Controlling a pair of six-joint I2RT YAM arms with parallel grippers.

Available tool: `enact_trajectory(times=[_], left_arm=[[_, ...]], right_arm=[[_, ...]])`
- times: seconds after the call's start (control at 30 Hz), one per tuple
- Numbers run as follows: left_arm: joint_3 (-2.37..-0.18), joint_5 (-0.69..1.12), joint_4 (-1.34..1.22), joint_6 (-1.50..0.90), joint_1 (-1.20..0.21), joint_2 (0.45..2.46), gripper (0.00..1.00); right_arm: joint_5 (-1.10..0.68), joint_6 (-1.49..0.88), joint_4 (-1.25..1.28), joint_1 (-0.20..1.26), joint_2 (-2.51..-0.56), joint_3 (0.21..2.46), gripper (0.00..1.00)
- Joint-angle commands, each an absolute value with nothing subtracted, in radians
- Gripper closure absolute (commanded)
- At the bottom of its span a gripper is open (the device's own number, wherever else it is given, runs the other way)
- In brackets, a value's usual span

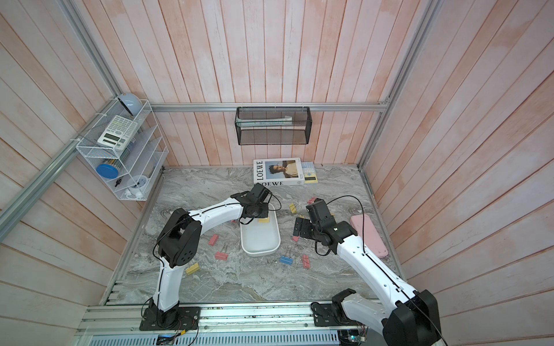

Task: Take out the binder clips from the storage box
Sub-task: Pick up the binder clip from the storage box, then place the binder clip at the center of the board.

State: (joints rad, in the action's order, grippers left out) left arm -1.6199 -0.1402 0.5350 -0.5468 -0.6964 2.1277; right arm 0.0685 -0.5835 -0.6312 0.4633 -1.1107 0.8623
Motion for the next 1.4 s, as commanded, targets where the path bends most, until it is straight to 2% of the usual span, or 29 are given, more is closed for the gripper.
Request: enact_trajectory(times=[0.0,0.2,0.4,0.7,1.13,1.37], left_arm=[[-1.648,-0.160,0.539,-0.539,-0.701,2.167,0.77],[-1.652,-0.158,0.532,-0.543,-0.700,2.182,0.79],[-1.650,-0.164,0.540,-0.547,-0.704,2.151,0.99],[-1.520,-0.187,0.563,-0.594,-0.712,1.936,1.00],[-1.037,-0.232,0.619,-0.776,-0.770,1.441,1.00],[-0.817,-0.240,0.625,-0.899,-0.857,1.294,1.00]], right_arm=[[0.057,-0.568,-0.644,0.459,-1.116,0.861,0.02],[0.058,-0.565,-0.650,0.456,-1.108,0.861,0.02],[0.055,-0.565,-0.648,0.454,-1.105,0.862,0.02],[0.037,-0.563,-0.614,0.455,-1.124,0.868,0.02],[0.025,-0.581,-0.580,0.478,-1.196,0.922,0.02],[0.082,-0.607,-0.595,0.521,-1.184,0.925,0.02]])
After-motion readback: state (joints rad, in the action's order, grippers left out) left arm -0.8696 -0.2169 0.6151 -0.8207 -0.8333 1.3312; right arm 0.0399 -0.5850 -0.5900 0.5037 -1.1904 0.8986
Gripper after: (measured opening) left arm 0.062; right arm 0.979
